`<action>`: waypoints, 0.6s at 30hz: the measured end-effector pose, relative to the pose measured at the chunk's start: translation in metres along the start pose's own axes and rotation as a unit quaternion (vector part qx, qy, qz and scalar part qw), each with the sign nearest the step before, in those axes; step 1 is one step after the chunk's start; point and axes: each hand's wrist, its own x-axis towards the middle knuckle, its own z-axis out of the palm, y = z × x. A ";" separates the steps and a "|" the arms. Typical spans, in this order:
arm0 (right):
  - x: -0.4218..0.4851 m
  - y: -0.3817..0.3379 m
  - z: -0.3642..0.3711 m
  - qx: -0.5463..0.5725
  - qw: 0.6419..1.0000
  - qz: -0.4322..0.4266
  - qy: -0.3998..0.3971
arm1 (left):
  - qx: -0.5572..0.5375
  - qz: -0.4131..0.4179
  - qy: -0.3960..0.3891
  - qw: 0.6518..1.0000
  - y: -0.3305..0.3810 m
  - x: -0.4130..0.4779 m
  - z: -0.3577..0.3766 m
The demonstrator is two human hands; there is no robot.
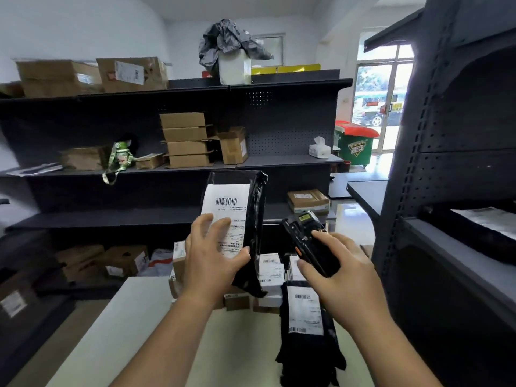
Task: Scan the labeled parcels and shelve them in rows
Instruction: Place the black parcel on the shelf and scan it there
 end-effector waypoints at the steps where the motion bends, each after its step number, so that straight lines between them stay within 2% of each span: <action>1: -0.011 -0.005 -0.011 -0.003 1.000 0.006 0.020 | -0.031 -0.004 -0.011 0.999 0.008 -0.006 -0.004; 8: -0.096 -0.013 -0.118 -0.058 0.985 0.053 0.154 | -0.147 0.069 -0.088 0.983 0.092 -0.071 -0.016; 18: -0.204 0.040 -0.281 -0.087 0.961 0.096 0.245 | -0.227 0.210 -0.141 0.940 0.270 -0.186 0.031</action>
